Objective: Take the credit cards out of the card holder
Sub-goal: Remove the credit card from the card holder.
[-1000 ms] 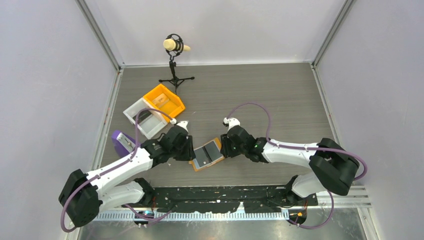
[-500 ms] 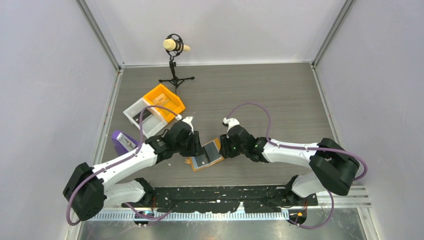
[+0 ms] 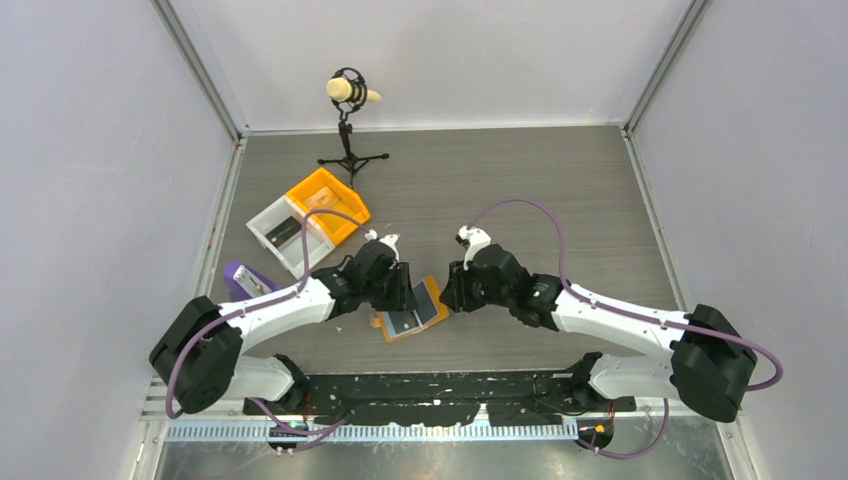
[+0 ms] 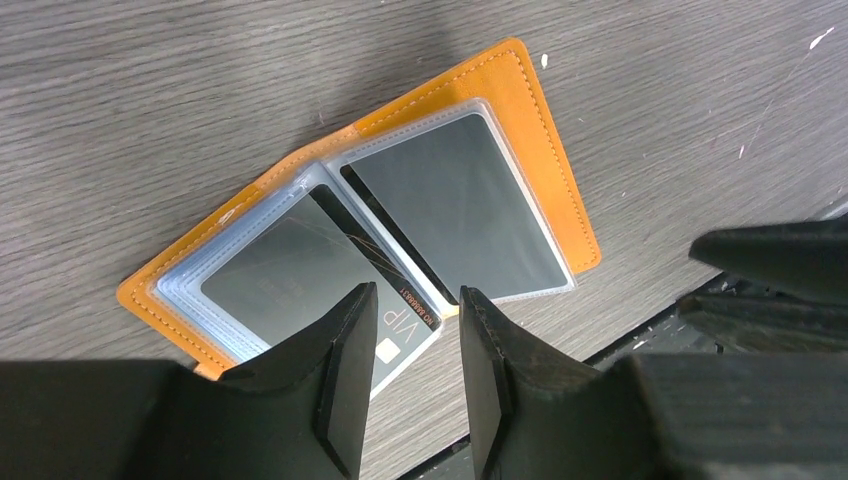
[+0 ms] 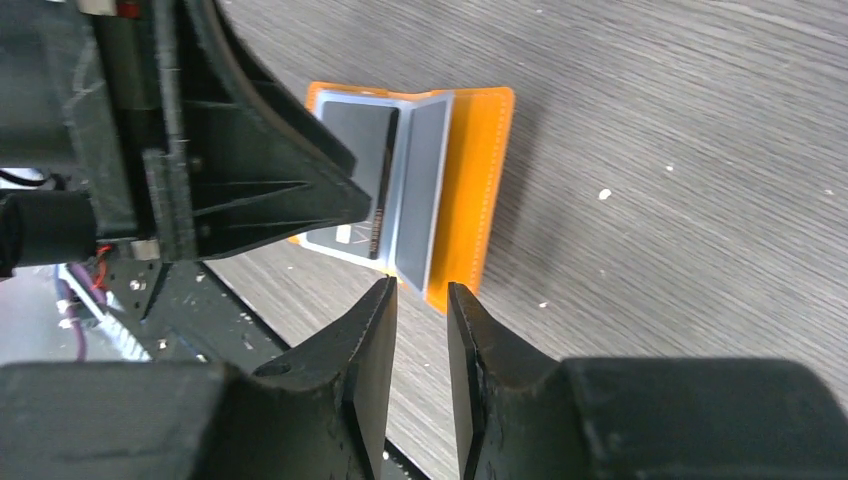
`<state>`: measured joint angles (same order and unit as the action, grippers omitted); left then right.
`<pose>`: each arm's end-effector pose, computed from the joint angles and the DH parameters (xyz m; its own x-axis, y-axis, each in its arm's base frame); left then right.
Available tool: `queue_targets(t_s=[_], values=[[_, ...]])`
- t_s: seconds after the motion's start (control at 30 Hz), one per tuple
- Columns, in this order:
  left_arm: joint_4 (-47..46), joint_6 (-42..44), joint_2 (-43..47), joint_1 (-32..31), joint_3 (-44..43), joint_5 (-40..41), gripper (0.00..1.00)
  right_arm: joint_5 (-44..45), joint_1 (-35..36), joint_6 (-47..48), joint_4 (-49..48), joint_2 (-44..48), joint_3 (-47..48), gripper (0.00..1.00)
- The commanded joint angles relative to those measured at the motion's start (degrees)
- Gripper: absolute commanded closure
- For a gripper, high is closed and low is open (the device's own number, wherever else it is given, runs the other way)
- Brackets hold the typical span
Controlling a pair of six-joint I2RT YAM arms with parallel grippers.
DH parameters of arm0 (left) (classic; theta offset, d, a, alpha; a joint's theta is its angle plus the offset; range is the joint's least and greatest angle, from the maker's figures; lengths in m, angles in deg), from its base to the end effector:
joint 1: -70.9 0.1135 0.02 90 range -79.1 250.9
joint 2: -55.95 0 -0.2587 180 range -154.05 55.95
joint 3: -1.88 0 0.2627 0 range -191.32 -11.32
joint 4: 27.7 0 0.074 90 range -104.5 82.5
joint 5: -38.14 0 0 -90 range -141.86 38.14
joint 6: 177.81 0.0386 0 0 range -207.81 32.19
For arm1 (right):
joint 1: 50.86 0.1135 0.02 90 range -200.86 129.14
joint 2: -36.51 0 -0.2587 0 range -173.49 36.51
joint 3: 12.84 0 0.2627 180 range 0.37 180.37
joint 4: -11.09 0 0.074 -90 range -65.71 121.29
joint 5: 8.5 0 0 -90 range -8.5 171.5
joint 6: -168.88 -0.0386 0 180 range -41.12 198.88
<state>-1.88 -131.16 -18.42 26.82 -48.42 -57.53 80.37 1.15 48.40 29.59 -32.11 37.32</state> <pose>0.1860 -0.1854 0.1695 -0.9061 -0.0734 -0.4166 0.1595 0.8529 -0.4972 0.1624 0.2092 0.2035 -0.7235 -0.1025 -0.6826 -0.4997 0.7600 0.4155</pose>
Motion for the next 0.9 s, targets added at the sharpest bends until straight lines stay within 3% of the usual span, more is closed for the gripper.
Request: queue_targets(t_s=[0.0, 0.33, 0.63, 0.87], values=[[-3.5, -0.3, -0.9, 0.2, -1.9, -0.5, 0.63, -4.9, -0.1, -2.0, -4.2, 1.5, 2.0, 0.69], [0.8, -0.7, 2.1, 0.2, -1.1, 4.1, 0.63, -11.9, -0.1, -5.0, -12.2, -6.6, 4.0, 0.73], [-3.4, -3.1, 2.4, 0.2, 2.1, 3.0, 0.64, -10.9, -1.0, -5.0, -14.1, -16.3, 6.5, 0.75], [-4.7, -3.5, 2.3, 0.2, 2.3, 2.8, 0.64, -9.7, -3.4, -4.8, -17.2, -20.0, 2.7, 0.76]])
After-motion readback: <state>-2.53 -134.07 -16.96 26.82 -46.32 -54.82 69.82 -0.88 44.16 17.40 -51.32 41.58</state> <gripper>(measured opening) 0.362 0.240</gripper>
